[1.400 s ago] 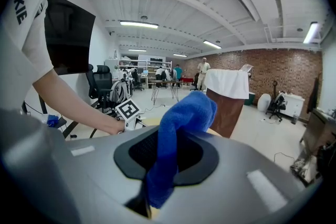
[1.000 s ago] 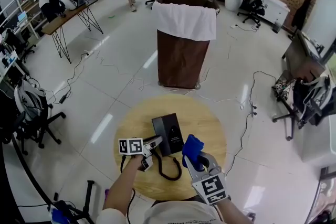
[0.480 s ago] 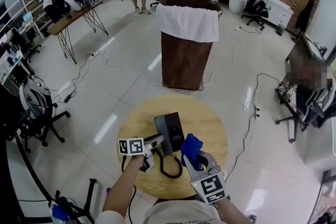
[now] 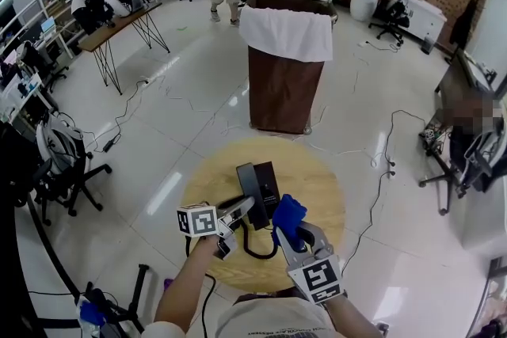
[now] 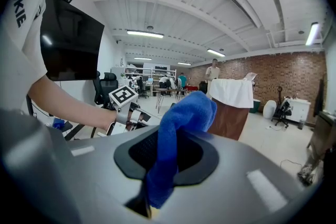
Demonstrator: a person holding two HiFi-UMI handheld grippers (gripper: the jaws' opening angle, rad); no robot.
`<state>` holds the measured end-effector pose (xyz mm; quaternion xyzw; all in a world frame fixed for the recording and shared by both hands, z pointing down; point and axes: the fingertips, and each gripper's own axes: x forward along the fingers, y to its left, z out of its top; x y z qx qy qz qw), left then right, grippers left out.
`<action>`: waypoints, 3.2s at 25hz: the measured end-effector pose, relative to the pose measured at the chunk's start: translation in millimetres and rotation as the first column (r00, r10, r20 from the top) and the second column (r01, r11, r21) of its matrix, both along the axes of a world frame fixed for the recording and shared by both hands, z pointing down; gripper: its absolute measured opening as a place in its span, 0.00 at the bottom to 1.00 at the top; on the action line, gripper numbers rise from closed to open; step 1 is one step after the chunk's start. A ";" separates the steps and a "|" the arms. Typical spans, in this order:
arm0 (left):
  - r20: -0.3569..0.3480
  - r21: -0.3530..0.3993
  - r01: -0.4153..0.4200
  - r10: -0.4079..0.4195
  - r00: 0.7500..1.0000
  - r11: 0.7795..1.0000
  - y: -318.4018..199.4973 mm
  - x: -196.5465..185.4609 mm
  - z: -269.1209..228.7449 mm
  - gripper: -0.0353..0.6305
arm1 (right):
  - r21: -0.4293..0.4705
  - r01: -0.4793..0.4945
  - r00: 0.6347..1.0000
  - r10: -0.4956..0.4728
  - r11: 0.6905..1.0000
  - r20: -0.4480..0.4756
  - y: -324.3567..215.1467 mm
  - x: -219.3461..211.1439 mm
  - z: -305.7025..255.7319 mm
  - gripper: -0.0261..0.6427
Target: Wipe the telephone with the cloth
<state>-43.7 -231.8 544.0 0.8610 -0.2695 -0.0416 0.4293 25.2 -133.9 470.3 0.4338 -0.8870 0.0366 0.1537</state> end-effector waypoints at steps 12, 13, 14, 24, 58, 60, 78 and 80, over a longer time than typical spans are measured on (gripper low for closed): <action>-0.076 0.083 -0.010 0.016 0.997 0.996 41.8 13.7 -56.6 0.15 | 0.060 0.038 0.999 -0.039 0.998 0.023 26.7 -17.8 -12.0 0.13; -0.080 0.082 -0.010 0.016 0.997 0.997 44.4 13.9 -57.9 0.15 | 0.063 0.038 0.999 -0.039 0.997 0.025 27.5 -18.2 -13.0 0.13; -0.083 0.080 -0.009 0.015 0.996 0.997 46.3 13.6 -58.5 0.15 | 0.067 0.037 0.999 -0.039 0.997 0.029 27.9 -18.5 -14.2 0.13; -0.097 0.096 -0.009 0.018 0.995 0.995 58.7 12.6 -69.5 0.15 | 0.109 0.053 0.998 -0.057 0.993 0.037 29.2 -25.7 -27.7 0.13; -0.033 0.179 -0.075 0.082 0.996 0.981 90.9 21.4 -85.6 0.15 | 0.283 0.074 0.996 -0.083 0.956 0.019 -0.6 -47.4 -104.7 0.13; -0.026 0.183 -0.084 0.090 0.996 0.980 92.7 22.8 -86.2 0.15 | 0.295 0.073 0.996 -0.082 0.953 0.018 -2.5 -48.7 -110.7 0.13; 0.000 0.192 -0.097 0.098 0.995 0.977 95.1 28.8 -85.9 0.15 | 0.366 0.088 0.996 -0.091 0.927 -0.009 -9.1 -50.5 -134.6 0.13; 0.011 0.185 -0.092 0.092 0.996 0.978 93.4 28.8 -84.5 0.15 | 0.365 0.111 0.993 -0.113 0.925 -0.017 -3.2 -56.9 -135.5 0.13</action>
